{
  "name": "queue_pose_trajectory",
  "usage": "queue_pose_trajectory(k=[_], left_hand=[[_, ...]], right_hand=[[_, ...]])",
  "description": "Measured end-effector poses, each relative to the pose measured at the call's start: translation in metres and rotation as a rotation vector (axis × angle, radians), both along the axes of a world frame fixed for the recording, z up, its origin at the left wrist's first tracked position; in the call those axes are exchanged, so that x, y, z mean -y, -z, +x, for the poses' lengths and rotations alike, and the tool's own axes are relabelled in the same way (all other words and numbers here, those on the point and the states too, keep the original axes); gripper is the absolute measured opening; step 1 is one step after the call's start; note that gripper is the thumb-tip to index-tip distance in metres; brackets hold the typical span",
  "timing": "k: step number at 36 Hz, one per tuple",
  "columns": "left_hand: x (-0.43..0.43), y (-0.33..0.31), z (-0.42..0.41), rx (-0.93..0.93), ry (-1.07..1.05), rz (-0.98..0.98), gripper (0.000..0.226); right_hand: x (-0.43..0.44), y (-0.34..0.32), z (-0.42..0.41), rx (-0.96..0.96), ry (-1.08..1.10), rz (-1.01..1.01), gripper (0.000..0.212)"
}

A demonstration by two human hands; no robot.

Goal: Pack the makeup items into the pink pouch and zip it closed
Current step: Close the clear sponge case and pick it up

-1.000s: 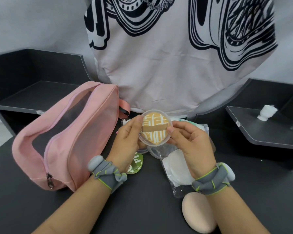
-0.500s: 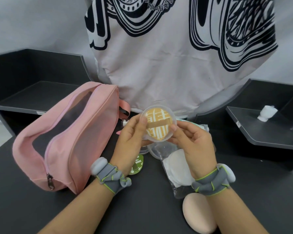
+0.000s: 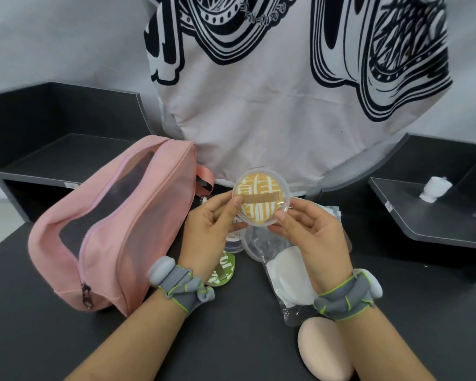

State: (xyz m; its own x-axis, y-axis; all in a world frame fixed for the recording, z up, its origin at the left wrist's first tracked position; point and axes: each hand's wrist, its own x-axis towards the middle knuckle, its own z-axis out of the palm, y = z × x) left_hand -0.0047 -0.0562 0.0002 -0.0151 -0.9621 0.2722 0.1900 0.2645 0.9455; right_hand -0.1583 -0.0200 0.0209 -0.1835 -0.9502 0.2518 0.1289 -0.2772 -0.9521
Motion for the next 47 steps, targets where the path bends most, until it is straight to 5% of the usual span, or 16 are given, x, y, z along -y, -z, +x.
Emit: queue_pose_trajectory(k=[10,20,28,35,42,47], left_hand=[[-0.028,-0.023,0.001,0.549,-0.123,-0.199,0.034],[-0.071,-0.080,0.027,0.872,-0.198,-0.205,0.040],[-0.049,-0.125,0.065,1.119,-0.537,-0.311,0.027],[-0.030,-0.127,0.095,1.375,-0.636,0.026,0.031],[-0.017,-0.100,0.117,1.412,-0.521,0.157,0.028],[-0.031,-0.098,0.109,1.456,-0.499,0.118,0.026]], right_hand=[[-0.004,-0.017,0.000,-0.044,0.083,-0.006,0.023],[-0.027,-0.047,0.019,0.033,0.143,0.008,0.020],[-0.041,-0.062,0.036,0.038,0.167,0.029,0.014],[-0.046,-0.080,0.051,-0.017,0.164,0.052,0.012],[-0.050,-0.086,0.068,-0.045,0.114,0.044,0.028],[-0.051,-0.090,0.080,-0.033,0.083,0.037,0.020]])
